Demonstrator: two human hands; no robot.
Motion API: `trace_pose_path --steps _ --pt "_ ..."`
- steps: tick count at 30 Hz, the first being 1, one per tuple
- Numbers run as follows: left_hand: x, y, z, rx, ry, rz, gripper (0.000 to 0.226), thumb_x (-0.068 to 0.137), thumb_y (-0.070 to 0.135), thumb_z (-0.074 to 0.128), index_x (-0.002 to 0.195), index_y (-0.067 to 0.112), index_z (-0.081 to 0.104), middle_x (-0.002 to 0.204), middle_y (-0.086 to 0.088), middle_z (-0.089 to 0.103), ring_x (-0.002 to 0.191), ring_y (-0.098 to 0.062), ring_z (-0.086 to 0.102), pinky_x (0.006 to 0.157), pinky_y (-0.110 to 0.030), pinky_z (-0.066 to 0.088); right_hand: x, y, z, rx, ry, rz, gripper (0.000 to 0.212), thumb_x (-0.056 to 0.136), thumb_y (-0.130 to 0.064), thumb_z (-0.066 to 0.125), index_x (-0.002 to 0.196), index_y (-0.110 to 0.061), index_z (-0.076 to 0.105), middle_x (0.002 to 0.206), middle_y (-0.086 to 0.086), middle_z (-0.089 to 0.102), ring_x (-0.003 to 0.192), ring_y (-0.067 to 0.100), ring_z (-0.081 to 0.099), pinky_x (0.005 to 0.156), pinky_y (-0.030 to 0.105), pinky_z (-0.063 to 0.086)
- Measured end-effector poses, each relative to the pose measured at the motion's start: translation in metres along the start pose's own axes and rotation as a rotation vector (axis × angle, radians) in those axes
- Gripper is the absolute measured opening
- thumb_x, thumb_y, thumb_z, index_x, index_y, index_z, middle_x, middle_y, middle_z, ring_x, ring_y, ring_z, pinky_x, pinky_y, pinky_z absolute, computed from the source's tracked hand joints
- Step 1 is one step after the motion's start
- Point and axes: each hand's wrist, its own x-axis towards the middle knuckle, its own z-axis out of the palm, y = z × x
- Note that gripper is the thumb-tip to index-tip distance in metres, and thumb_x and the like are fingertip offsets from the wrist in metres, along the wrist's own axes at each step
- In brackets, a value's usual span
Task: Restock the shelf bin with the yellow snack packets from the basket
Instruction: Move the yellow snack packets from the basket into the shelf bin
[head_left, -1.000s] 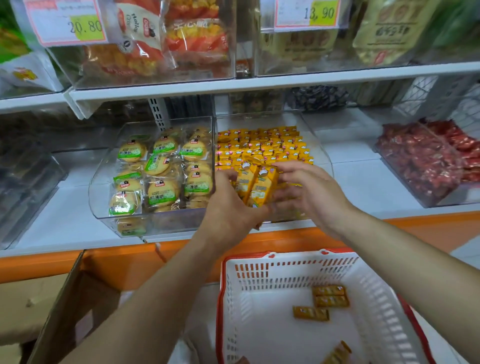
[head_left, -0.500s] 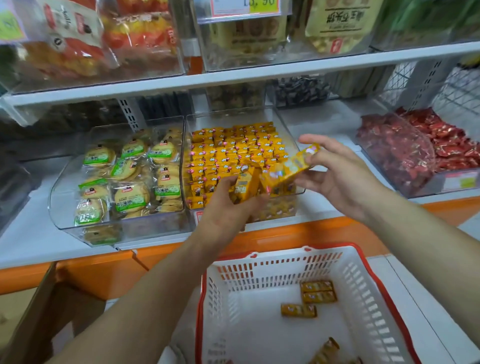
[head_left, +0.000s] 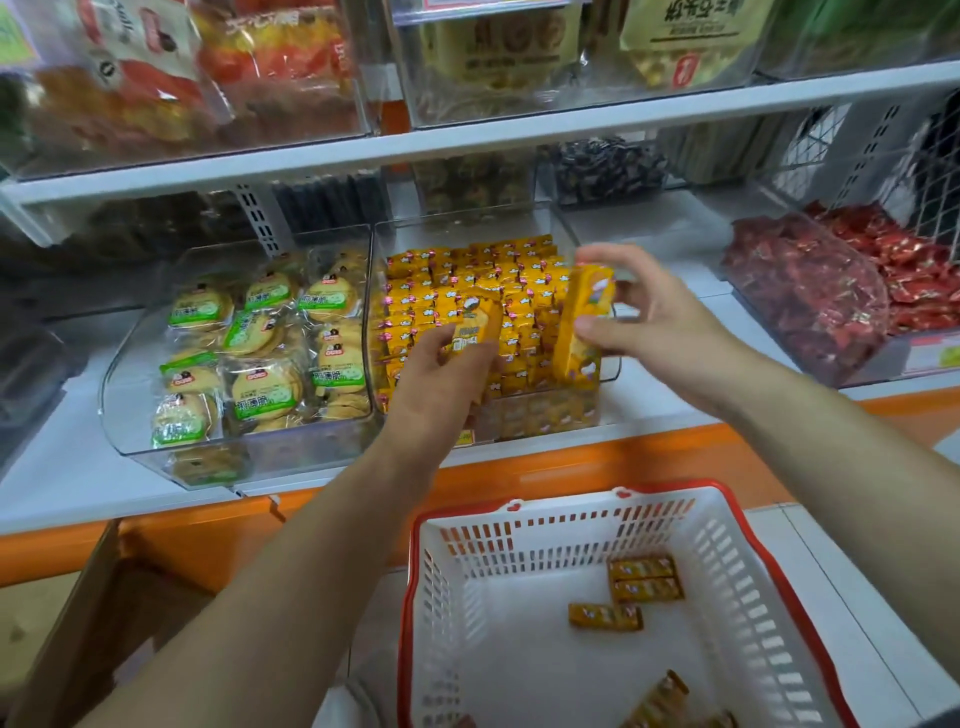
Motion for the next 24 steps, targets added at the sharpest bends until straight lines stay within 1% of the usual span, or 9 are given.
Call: trace_pose_path --steps 2,3,6,10,12,15,18,21,24 --pt "0.002 -0.001 -0.006 0.019 -0.005 0.002 0.045 0.098 0.034 0.063 0.14 0.031 0.047 0.107 0.0 0.073 0.09 -0.019 0.07 0.063 -0.031 0.052 0.006 0.005 -0.011 -0.178 0.117 -0.074 0.053 0.08 -0.005 0.079 0.106 -0.045 0.056 0.103 0.002 0.064 0.078 0.019 0.067 0.079 0.041 0.059" --pt "0.003 -0.002 -0.009 0.034 -0.005 0.005 0.05 0.098 0.033 0.065 0.143 0.029 0.046 0.111 -0.002 0.07 0.091 -0.02 0.071 0.063 -0.03 0.052 0.009 0.009 -0.016 -0.28 0.136 -0.1 0.052 0.079 -0.007 0.08 0.103 -0.045 0.053 0.099 -0.003 0.064 0.079 0.018 0.066 0.077 0.038 0.057" --pt "0.004 -0.004 -0.015 0.063 0.001 0.033 0.056 0.094 0.03 0.071 0.145 0.025 0.047 0.106 -0.002 0.068 0.088 -0.018 0.073 0.064 -0.031 0.057 0.014 0.017 -0.022 -0.563 0.074 -0.17 0.051 0.076 -0.017 0.083 0.104 -0.045 0.052 0.094 -0.015 0.064 0.089 0.013 0.063 0.067 0.019 0.046" --pt "0.004 -0.006 -0.019 0.095 0.014 0.055 0.058 0.093 0.029 0.072 0.145 0.02 0.047 0.097 0.001 0.067 0.072 -0.008 0.071 0.058 -0.023 0.059 0.017 0.021 -0.018 -0.962 0.013 -0.22 0.045 0.071 -0.031 0.086 0.1 -0.044 0.054 0.098 -0.016 0.057 0.091 0.015 0.05 0.07 0.032 0.039" --pt "0.004 -0.006 -0.019 0.097 0.023 0.058 0.057 0.092 0.028 0.073 0.143 0.022 0.049 0.099 0.001 0.065 0.072 -0.006 0.071 0.059 -0.022 0.06 0.018 0.021 -0.021 -1.021 -0.038 -0.189 0.041 0.071 -0.034 0.086 0.096 -0.046 0.056 0.102 -0.013 0.059 0.087 0.012 0.047 0.07 0.032 0.037" --pt "0.003 -0.005 -0.018 0.127 0.024 0.073 0.059 0.091 0.029 0.074 0.144 0.023 0.05 0.112 -0.007 0.067 0.088 -0.018 0.073 0.064 -0.026 0.06 0.02 0.019 -0.028 -1.085 -0.077 -0.146 0.027 0.078 -0.045 0.079 0.103 -0.046 0.067 0.115 -0.015 0.066 0.085 0.01 0.048 0.071 0.03 0.039" --pt "0.002 -0.005 -0.019 0.159 0.037 0.084 0.061 0.089 0.031 0.076 0.144 0.023 0.051 0.119 -0.008 0.063 0.09 -0.019 0.072 0.066 -0.027 0.061 0.019 0.019 -0.027 -1.211 -0.108 -0.141 0.026 0.087 -0.049 0.068 0.113 -0.047 0.067 0.125 -0.015 0.066 0.1 0.017 0.06 0.073 0.032 0.041" --pt "0.001 -0.006 -0.019 0.178 0.051 0.082 0.062 0.088 0.03 0.078 0.144 0.022 0.053 0.121 -0.008 0.059 0.087 -0.017 0.071 0.059 -0.022 0.058 0.017 0.019 -0.02 -1.321 -0.143 -0.16 0.03 0.092 -0.051 0.059 0.122 -0.048 0.063 0.13 -0.014 0.063 0.113 0.021 0.059 0.077 0.035 0.043" --pt "-0.001 -0.005 -0.018 0.197 0.046 0.091 0.06 0.086 0.031 0.079 0.141 0.027 0.056 0.118 -0.001 0.056 0.092 -0.018 0.07 0.056 -0.016 0.055 0.013 0.017 -0.014 -1.318 -0.13 -0.168 0.03 0.094 -0.05 0.058 0.124 -0.048 0.062 0.131 -0.013 0.063 0.115 0.021 0.058 0.077 0.034 0.041"
